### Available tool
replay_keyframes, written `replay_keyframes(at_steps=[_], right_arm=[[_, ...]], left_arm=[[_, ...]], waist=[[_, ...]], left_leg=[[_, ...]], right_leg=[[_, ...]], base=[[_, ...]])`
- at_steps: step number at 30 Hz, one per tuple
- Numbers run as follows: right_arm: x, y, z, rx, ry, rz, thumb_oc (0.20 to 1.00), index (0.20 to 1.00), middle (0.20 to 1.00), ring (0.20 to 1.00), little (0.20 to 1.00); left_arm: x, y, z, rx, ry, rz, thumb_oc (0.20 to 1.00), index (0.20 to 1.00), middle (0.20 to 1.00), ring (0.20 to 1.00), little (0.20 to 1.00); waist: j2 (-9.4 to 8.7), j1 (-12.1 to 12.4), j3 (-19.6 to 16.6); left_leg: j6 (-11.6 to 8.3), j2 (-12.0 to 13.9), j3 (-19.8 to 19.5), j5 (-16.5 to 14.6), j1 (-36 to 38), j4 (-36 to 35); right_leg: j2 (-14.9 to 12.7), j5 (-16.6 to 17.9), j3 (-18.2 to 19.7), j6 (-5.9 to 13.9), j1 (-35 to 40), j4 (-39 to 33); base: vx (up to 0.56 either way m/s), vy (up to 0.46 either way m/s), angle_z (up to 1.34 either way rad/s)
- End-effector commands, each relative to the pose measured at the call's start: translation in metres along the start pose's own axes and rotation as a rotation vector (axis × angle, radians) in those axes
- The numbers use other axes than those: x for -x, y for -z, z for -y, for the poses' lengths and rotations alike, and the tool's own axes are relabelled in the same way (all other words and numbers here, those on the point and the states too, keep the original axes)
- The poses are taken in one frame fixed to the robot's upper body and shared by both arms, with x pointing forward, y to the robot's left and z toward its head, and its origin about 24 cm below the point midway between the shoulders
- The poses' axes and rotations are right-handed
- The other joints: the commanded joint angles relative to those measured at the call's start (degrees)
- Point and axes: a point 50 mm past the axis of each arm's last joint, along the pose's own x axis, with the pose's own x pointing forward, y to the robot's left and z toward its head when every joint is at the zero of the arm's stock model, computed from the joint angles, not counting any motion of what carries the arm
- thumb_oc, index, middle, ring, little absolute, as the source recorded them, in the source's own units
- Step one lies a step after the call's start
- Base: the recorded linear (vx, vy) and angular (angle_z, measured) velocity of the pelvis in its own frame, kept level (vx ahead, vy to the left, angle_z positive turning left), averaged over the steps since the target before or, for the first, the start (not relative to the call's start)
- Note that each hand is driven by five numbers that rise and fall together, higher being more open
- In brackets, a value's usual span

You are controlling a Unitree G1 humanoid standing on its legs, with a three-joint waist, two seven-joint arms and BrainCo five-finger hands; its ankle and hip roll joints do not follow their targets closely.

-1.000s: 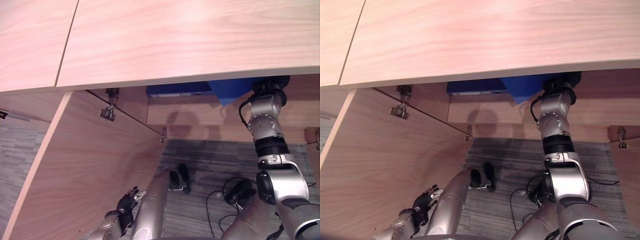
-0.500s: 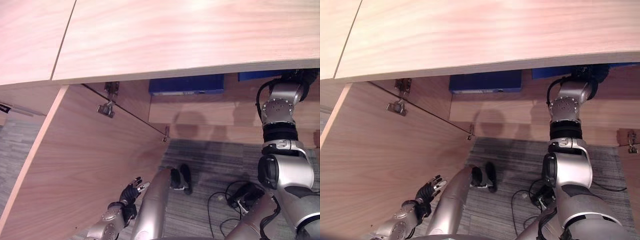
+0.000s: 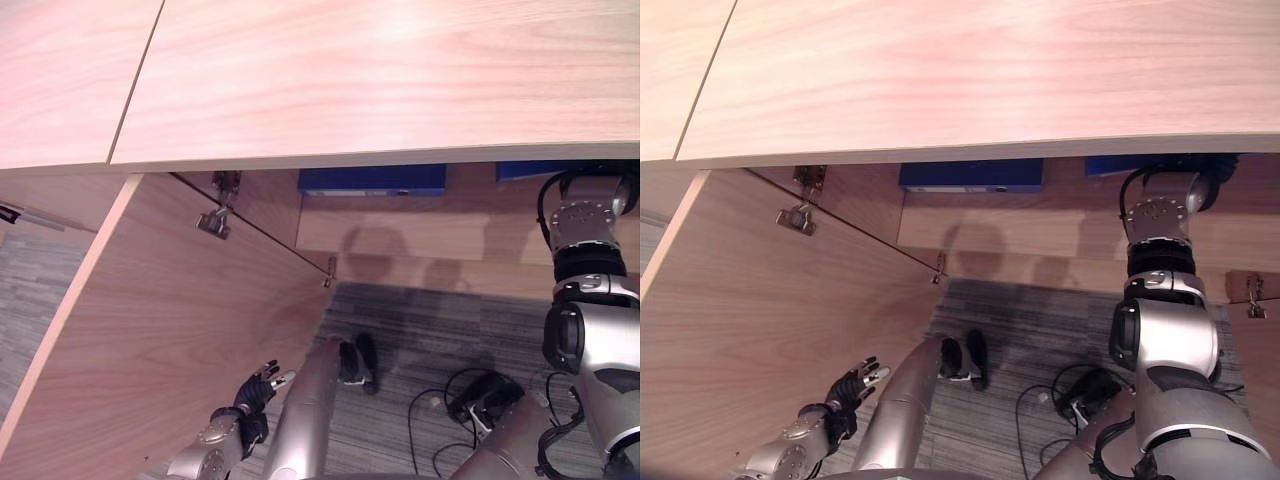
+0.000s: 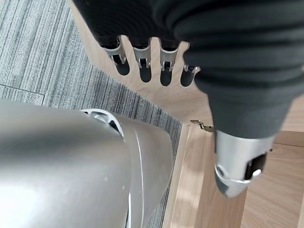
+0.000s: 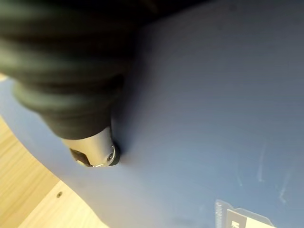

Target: Put the empty folder in the office cabinet

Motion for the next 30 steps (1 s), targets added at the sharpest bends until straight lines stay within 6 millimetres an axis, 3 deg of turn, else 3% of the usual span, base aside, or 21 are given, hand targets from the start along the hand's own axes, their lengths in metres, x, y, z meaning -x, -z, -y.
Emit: replay_keyframes(at_steps=[1, 11, 12, 23, 30], right_arm=[[0.007, -0.042, -0.069, 0.060, -0.236, 0.136, 0.200, 0.200, 0.200, 0.200, 0.200], [0.007, -0.033, -0.068, 0.056, -0.223, 0.096, 0.200, 0.200, 0.200, 0.200, 0.200], [0.007, -0.030, -0.068, 0.049, -0.225, 0.084, 1.000, 1.000, 1.000, 1.000, 1.000], [0.010, 0.018, -0.053, 0.096, -0.206, -0.116, 1.000, 1.000, 1.000, 1.000, 1.000], [0.009, 0.018, -0.052, 0.127, -0.197, -0.122, 1.000, 1.000, 1.000, 1.000, 1.000]], left_arm=[[0.006, -0.014, -0.024, -0.073, -0.049, 0.030, 1.000, 1.000, 1.000, 1.000, 1.000], [0.007, -0.016, -0.027, -0.086, -0.056, 0.034, 1.000, 1.000, 1.000, 1.000, 1.000], [0.007, -0.016, -0.027, -0.085, -0.058, 0.033, 1.000, 1.000, 1.000, 1.000, 1.000], [0.009, -0.022, -0.028, -0.086, -0.041, 0.043, 1.000, 1.000, 1.000, 1.000, 1.000], [0.010, -0.023, -0.031, -0.097, -0.045, 0.041, 1.000, 1.000, 1.000, 1.000, 1.000]], waist=[[-2.14, 1.4, 0.2], [-1.75, 1.4, 0.8], [-1.72, 1.4, 0.9], [-1.53, 1.5, 2.1], [-1.17, 1.6, 2.6]], left_leg=[[-3.02, 2.0, -6.3, -5.3, -0.4, 0.5], [-2.84, 2.2, -5.8, -5.3, -1.7, 0.8], [-2.82, 2.3, -5.7, -5.3, -1.7, 0.8], [-3.01, 3.3, -4.7, -5.1, -1.4, 0.8], [-3.09, 3.3, -4.7, -4.9, -1.4, 0.5]], right_leg=[[0.2, 1.6, 0.8, 2.33, 1.4, -7.8], [0.0, 1.9, 1.5, 2.14, -0.1, -7.5], [0.0, 2.0, 1.4, 2.09, -0.2, -7.5], [0.2, 2.8, 1.8, 2.14, -0.4, -7.9], [0.3, 3.2, 1.6, 2.41, -0.2, -8.3]], base=[[0.00, 0.000, 0.00], [0.00, 0.000, 0.00], [0.00, 0.000, 0.00], [0.00, 0.000, 0.00], [0.00, 0.000, 0.00]])
